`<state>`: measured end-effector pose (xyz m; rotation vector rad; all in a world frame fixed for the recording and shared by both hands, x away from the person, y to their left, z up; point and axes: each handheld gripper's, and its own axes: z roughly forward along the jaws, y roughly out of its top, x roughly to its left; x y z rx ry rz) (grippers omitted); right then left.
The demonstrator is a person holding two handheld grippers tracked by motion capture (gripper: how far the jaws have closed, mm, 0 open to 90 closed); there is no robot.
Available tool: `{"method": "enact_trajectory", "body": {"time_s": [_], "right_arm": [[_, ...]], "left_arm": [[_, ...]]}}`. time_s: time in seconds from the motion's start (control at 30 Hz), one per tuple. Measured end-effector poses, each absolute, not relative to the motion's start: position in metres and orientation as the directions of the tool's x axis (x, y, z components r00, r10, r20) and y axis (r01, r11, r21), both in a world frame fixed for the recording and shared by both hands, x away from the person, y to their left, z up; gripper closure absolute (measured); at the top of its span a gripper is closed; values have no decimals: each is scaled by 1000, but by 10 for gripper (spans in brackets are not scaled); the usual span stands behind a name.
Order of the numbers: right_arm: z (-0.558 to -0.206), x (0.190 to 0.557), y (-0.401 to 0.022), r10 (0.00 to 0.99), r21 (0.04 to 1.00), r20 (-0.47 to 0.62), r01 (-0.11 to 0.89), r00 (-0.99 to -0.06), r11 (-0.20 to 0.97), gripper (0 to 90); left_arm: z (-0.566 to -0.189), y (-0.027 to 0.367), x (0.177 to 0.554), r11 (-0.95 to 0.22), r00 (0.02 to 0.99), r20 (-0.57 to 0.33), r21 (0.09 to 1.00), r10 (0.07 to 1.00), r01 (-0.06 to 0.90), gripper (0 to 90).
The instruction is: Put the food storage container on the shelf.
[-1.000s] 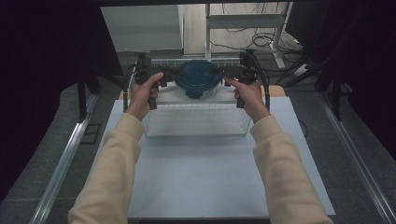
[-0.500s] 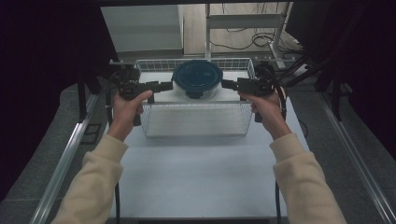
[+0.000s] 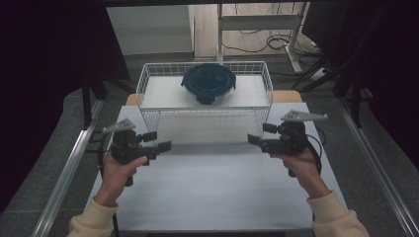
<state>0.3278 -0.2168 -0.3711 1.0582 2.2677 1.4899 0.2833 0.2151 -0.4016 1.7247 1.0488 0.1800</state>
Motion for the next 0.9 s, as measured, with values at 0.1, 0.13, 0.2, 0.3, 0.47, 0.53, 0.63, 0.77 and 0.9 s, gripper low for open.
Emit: {"method": "enact_trajectory", "body": {"time_s": [0.1, 0.13, 0.2, 0.3, 0.47, 0.53, 0.63, 0.77, 0.9], "right_arm": [[-388, 315, -221, 665, 867, 183, 438, -724, 238, 233], [-395, 310, -223, 661, 865, 189, 442, -726, 239, 234], [-413, 301, -230, 649, 857, 211, 458, -731, 238, 233], [-435, 290, -240, 659, 860, 218, 462, -720, 219, 240], [-467, 284, -251, 685, 816, 223, 517, -693, 257, 237], [-467, 284, -251, 688, 819, 218, 513, -693, 257, 237], [-465, 284, -252, 686, 828, 219, 504, -694, 245, 234], [-466, 283, -254, 694, 837, 211, 494, -688, 235, 221], [-473, 285, -255, 711, 838, 179, 484, -680, 252, 182]], "left_arm": [[-433, 215, 270, -67, 583, -355, 813, 730, 579, 214], [-440, 215, 267, -68, 578, -353, 810, 736, 582, 214], [-453, 214, 263, -97, 571, -346, 790, 744, 606, 216], [-467, 212, 254, -119, 565, -331, 779, 756, 615, 217], [-483, 207, 249, -151, 564, -314, 762, 764, 630, 219], [-484, 207, 248, -148, 560, -311, 765, 768, 627, 220], [-483, 206, 248, -151, 564, -304, 770, 768, 620, 219], [-486, 206, 248, -152, 563, -300, 770, 770, 619, 212], [-494, 207, 250, -171, 560, -284, 762, 778, 625, 199]]}}
